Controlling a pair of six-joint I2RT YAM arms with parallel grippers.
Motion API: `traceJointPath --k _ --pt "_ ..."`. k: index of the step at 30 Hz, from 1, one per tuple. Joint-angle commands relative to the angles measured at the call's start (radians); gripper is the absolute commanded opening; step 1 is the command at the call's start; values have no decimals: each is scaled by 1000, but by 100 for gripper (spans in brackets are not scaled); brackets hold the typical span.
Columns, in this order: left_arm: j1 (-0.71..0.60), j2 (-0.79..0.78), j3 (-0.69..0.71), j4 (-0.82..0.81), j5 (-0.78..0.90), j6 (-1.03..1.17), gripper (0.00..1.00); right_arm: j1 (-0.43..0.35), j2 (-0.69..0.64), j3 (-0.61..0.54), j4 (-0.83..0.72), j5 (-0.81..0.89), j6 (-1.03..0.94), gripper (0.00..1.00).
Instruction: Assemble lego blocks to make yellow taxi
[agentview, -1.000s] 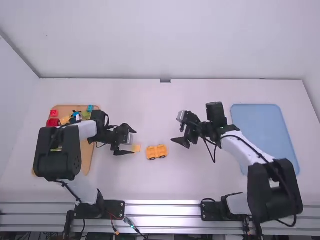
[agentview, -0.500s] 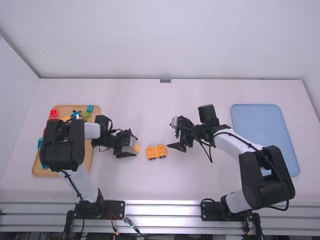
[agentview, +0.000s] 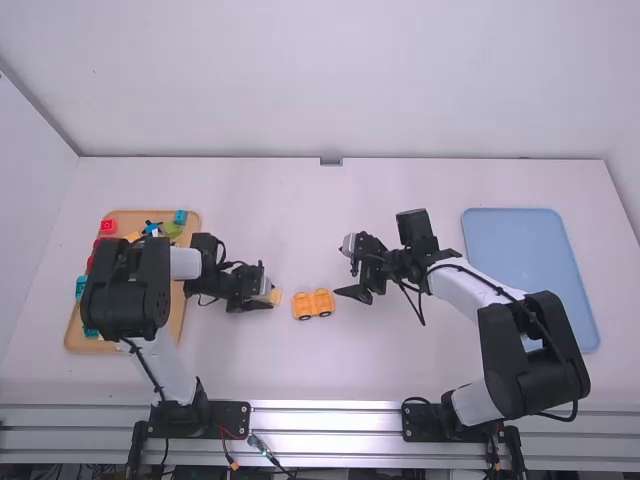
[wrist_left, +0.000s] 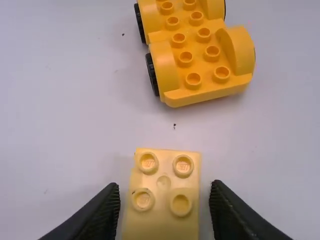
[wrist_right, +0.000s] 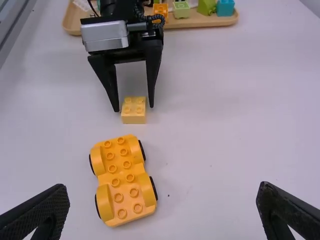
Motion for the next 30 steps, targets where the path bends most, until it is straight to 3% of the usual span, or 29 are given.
traceJointPath --k 1,9,14,24,30 --pt "-8 15 -24 10 -11 -7 45 3 6 21 -1 -18 -1 99" --pt "-2 15 -26 38 25 -7 30 3 6 20 -10 -17 -2 99" --pt "-7 15 -7 37 73 -8 34 3 23 8 -4 -20 -32 99" --pt "-9 -50 117 -242 180 -7 33 76 166 -7 34 -64 -177 100" --pt "-16 -113 109 -299 237 -6 34 108 219 -10 51 -64 -202 99"
